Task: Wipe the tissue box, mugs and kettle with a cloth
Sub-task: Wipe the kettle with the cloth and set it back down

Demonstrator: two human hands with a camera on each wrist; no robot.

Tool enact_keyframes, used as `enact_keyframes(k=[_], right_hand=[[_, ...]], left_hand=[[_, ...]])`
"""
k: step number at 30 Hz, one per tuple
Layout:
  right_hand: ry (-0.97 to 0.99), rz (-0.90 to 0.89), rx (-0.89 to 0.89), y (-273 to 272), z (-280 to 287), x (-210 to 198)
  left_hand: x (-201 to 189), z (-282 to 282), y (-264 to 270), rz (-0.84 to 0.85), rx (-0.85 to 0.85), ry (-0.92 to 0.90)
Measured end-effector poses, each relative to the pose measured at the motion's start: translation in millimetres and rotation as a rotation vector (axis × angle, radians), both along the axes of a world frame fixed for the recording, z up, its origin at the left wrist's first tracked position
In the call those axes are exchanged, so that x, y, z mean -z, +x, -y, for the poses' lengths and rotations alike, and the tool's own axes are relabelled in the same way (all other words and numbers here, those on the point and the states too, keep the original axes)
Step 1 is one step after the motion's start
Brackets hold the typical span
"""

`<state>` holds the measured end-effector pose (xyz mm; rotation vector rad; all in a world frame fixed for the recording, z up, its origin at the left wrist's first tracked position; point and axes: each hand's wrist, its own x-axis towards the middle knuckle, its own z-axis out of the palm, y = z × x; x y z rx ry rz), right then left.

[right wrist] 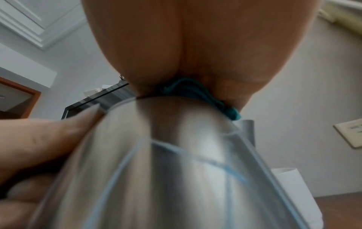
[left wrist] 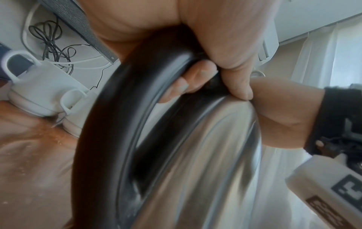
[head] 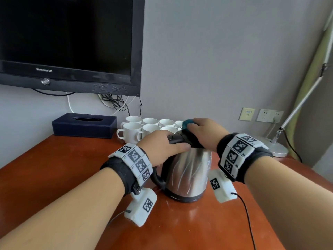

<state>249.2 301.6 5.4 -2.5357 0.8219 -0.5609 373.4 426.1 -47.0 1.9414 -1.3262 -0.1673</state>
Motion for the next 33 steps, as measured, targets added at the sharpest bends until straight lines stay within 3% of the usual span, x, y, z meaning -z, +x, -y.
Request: enact_keyframes(k=[11, 22, 29, 33], right_hand=[[-0.056, 0.111, -0.062, -52, -20, 21], [-0.136, 0.117, -0.201, -39, -38, 27], [-0.160, 0.045, -0.134, -16, -32, 20], [-0.111, 0.042, -0.104, -9, -21, 16]], left_hand=[[-3, -2, -5, 0.060, 0.021, -0.045], [-5, -2, -4, 0.031, 0.202, -0.066], [-1, 2, 3, 0.035, 0.167, -0.033], [3, 4, 4, -0.005, 0.057, -0.021]])
